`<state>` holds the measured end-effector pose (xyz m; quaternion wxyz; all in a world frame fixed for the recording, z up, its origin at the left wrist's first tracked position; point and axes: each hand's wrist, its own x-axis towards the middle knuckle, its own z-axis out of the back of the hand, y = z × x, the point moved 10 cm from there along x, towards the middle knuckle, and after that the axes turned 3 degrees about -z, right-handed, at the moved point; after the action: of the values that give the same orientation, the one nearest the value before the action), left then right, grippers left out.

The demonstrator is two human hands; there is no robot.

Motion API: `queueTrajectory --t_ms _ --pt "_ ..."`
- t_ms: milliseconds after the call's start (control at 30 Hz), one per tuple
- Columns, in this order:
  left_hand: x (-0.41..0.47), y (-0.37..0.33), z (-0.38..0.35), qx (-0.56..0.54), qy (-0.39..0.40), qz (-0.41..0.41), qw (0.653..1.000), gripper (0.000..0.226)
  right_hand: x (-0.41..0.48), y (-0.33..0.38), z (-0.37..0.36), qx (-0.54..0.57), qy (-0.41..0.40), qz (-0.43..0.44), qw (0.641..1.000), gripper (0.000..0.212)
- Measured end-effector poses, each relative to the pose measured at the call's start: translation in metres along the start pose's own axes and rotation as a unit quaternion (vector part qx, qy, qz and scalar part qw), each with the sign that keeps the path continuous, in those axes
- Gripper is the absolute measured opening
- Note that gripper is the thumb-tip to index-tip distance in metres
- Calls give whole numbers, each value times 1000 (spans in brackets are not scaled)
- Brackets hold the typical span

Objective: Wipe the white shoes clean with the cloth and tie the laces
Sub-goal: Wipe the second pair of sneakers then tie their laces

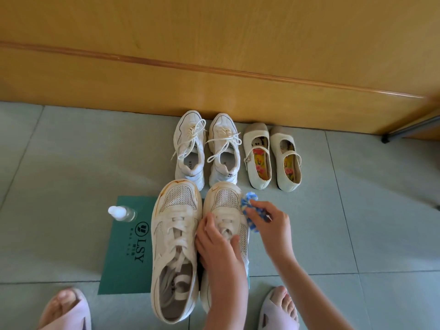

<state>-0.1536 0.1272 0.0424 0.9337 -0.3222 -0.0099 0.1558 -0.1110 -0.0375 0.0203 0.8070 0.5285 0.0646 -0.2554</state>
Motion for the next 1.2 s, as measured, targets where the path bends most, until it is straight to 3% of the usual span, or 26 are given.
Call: queueTrajectory --t_ms 167,333,433,700,900,1067,1200 --pt "-1 2 1 -10 -2 -7 1000 75 3 -1 5 31 46 -33 998 13" --pt "-4 2 3 -10 5 -2 1000 70 43 52 -9 26 67 32 997 20" --pt "-4 2 4 -7 3 0 1000 69 50 67 -39 -44 104 68 991 22" --pt "-2 1 3 -25 -5 1 1000 73 21 26 -7 -55 25 29 998 19" --pt "-4 3 5 -21 -16 -2 1000 72 7 0 0 11 25 -34 999 21" --pt "-6 0 7 -12 -22 -19 1000 72 41 51 -26 -75 67 34 994 20" --pt "-3 3 1 3 -9 -10 1000 72 49 98 -70 -225 181 136 948 16"
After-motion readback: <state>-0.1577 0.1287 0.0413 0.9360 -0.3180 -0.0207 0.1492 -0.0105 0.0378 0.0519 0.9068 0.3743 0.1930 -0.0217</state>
